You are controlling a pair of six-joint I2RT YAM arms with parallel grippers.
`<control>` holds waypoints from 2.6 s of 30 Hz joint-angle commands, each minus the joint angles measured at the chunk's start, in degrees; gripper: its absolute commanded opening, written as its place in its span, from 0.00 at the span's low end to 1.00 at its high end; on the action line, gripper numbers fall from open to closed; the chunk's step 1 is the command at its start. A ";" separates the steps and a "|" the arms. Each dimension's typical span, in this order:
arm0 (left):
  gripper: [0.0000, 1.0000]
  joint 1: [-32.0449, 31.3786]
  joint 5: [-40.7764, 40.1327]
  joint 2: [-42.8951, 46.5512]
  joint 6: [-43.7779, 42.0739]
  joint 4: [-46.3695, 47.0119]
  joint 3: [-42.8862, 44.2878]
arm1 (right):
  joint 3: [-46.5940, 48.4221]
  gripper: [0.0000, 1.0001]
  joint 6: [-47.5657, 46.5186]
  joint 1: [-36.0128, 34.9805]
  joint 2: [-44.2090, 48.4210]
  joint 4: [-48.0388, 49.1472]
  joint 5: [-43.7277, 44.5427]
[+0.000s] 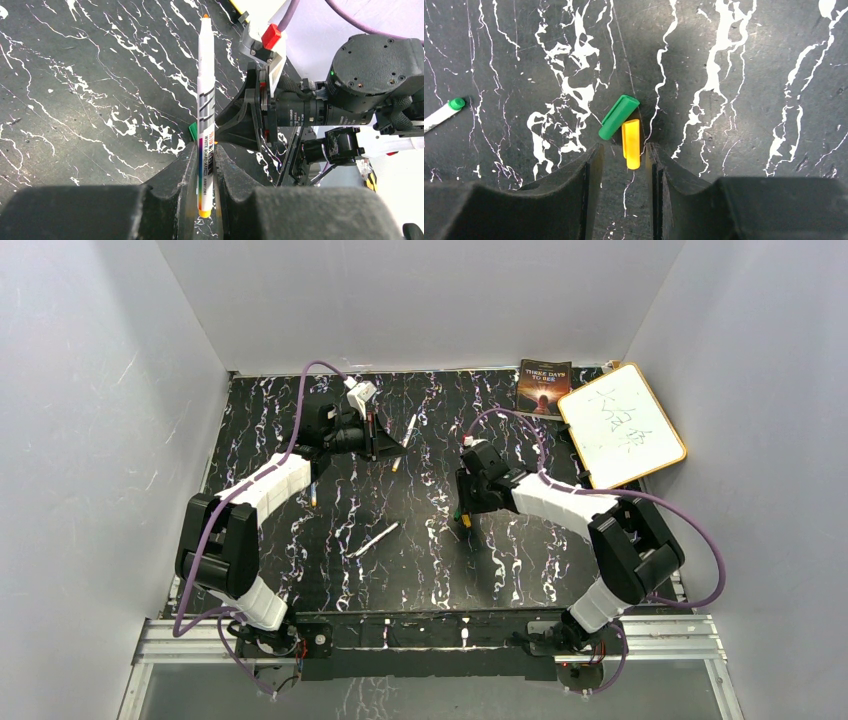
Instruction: Insert the pens into the pen caps
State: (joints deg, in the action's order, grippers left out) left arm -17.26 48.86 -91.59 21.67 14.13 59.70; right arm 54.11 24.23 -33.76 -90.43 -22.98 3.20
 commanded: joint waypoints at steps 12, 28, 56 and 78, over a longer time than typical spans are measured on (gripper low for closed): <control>0.00 0.21 1.32 1.42 -0.05 0.90 1.95 | 0.80 0.27 -1.35 -1.19 -1.12 -0.89 3.99; 0.00 0.15 1.24 1.20 -0.05 0.90 1.82 | 1.06 0.41 -2.60 -2.82 -3.15 -0.63 4.55; 0.00 0.19 1.23 1.11 -0.42 0.41 2.08 | 3.98 0.30 -2.34 -7.35 -8.05 -4.06 12.19; 0.00 0.20 1.24 1.24 -0.23 0.89 1.93 | 4.54 0.00 -3.54 -7.32 -5.27 -2.12 12.09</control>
State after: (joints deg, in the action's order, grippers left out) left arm -17.26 48.86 -91.57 21.67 14.31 59.70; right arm 57.60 21.08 -40.88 -97.86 -26.37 13.85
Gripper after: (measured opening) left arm 0.130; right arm 0.140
